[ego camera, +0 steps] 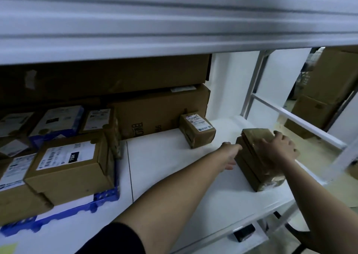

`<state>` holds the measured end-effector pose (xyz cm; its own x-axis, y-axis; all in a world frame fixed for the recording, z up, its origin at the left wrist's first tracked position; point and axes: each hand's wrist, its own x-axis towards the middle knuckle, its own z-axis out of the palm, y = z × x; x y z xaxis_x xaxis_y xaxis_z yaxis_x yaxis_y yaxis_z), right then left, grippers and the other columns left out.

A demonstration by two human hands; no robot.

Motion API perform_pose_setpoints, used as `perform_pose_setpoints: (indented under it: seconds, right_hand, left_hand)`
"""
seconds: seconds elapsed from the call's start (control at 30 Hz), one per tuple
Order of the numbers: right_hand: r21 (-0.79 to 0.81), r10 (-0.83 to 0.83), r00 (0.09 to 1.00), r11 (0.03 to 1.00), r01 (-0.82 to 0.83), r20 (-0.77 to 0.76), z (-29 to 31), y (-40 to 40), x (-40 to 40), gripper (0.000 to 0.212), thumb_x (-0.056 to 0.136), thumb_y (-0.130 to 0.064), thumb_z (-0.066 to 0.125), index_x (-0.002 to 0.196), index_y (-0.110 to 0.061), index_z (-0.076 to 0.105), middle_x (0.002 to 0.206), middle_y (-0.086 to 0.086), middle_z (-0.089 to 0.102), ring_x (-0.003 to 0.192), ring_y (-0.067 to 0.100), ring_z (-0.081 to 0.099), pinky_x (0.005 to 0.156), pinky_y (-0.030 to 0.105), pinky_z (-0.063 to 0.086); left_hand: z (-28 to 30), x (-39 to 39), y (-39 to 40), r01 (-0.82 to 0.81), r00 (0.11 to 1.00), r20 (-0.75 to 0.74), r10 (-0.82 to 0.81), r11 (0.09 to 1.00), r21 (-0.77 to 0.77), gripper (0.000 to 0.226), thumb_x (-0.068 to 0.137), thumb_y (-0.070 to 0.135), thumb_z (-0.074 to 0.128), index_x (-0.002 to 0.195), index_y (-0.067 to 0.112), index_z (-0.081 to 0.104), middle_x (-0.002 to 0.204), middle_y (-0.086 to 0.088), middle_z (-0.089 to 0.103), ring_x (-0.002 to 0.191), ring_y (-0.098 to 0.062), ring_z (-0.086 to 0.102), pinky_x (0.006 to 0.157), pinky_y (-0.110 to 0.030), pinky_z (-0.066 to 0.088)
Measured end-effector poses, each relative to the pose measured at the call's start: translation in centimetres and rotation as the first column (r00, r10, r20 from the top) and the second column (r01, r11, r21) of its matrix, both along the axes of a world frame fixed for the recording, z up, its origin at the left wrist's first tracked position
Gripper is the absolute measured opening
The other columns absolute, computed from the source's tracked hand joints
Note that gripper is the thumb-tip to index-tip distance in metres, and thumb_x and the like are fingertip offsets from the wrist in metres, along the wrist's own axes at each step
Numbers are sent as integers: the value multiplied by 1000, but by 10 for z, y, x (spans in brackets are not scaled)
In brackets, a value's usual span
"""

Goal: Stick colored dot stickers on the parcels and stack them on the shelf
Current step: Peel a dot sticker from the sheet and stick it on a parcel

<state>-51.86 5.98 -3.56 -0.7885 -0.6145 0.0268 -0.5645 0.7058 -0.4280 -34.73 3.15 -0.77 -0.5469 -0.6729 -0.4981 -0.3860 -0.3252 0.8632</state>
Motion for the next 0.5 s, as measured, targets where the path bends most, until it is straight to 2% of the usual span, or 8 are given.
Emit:
perform_pose_setpoints:
  seconds: [0.13, 0.2, 0.23, 0.33, 0.5]
  right_hand:
    - [44, -55, 992, 998, 50, 113, -3, 1, -21, 69, 92, -51, 49, 146, -15, 25, 147, 20, 35, 132, 40, 34, 107, 51, 27]
    - [53, -58, 982, 997, 49, 178, -8, 1, -24, 70, 92, -52, 50, 145, -14, 25, 144, 21, 38, 130, 41, 39, 105, 51, 31]
    - [54, -54, 979, 998, 45, 194, -10, 1, -24, 69, 91, -52, 50, 144, -13, 27, 143, 20, 41, 128, 41, 41, 104, 50, 33]
    - [47, -59, 982, 998, 51, 181, -17, 1, -23, 67, 89, -51, 51, 139, -11, 32, 137, 20, 47, 123, 40, 45, 101, 49, 36]
    - [0, -90, 983, 996, 91, 158, -18, 0, -21, 62, 89, -43, 54, 137, -8, 37, 136, 19, 47, 125, 38, 42, 100, 48, 36]
  left_hand:
    - [-2, -31, 8, 33, 999, -15, -33, 999, 21, 48, 97, 23, 41, 143, 16, 30, 131, -9, 50, 99, -19, 54, 87, -31, 46]
    - [-5, -47, 12, 29, 1000, -5, -29, 998, 54, 48, 96, 24, 42, 142, 15, 32, 133, -8, 50, 109, -22, 52, 93, -33, 45]
    - [-6, -52, 14, 37, 999, 3, -37, 997, 66, 45, 96, 24, 43, 140, 12, 37, 127, -6, 52, 110, -22, 51, 94, -32, 44]
    - [-10, -65, 22, 59, 998, 9, -60, 992, 109, 38, 97, 24, 42, 131, 9, 49, 106, -4, 51, 97, -17, 47, 83, -28, 38]
    - [-18, -71, 23, 6, 1000, -26, -1, 980, 201, 36, 97, 26, 43, 129, 11, 52, 108, -4, 55, 98, -18, 48, 94, -33, 42]
